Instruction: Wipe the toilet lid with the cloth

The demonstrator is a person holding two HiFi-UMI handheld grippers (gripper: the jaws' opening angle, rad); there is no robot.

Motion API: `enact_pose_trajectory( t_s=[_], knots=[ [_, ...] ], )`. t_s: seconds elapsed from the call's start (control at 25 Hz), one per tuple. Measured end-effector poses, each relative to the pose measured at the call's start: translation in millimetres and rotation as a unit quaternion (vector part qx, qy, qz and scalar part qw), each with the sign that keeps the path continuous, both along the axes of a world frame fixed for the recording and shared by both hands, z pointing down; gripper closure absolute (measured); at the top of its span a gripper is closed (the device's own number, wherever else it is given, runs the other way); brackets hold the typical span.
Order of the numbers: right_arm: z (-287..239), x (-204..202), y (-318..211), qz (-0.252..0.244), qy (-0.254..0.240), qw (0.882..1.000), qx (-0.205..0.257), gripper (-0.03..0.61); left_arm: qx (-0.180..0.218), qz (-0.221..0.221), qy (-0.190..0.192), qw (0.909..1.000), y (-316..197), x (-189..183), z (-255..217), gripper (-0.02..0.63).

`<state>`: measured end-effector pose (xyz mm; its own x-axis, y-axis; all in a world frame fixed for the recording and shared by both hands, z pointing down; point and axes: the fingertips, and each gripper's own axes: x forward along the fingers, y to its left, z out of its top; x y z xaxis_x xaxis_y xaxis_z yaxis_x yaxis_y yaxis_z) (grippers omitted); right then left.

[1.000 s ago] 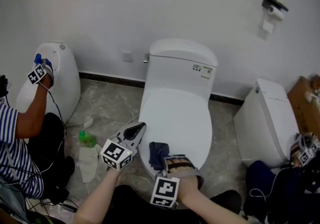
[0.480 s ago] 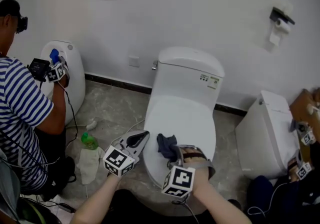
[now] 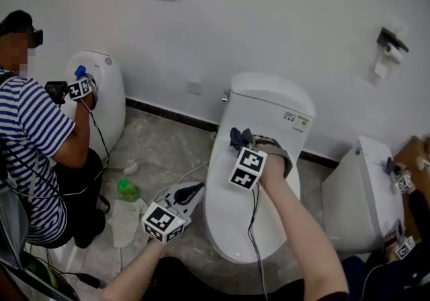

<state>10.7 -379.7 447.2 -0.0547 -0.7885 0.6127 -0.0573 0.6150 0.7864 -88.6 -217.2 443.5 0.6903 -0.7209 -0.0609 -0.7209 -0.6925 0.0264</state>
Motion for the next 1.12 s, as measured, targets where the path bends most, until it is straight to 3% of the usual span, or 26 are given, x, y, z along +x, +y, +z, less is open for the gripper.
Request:
enact_pose_trajectory(
  t_s=[0.32,0.64,1.12],
  knots=[
    [44.2,2.6,-41.3,0.033,0.028,0.998,-0.052,0.497,-0.007,-0.013,0.003,0.9999,-2.2,-17.4,1.7,0.598],
    [68.5,-12.5,-7.9,0.003,0.039,0.995,-0.09,0.497,-0.006,-0.02,0.006,0.9998,-5.2,-22.3,2.4,0.598],
    [75.8,-35.0,63.3,-0.029,0.033,0.994,-0.096,0.497,-0.006,-0.018,0.004,0.9998,-2.9,-13.4,3.2,0.598]
  ],
)
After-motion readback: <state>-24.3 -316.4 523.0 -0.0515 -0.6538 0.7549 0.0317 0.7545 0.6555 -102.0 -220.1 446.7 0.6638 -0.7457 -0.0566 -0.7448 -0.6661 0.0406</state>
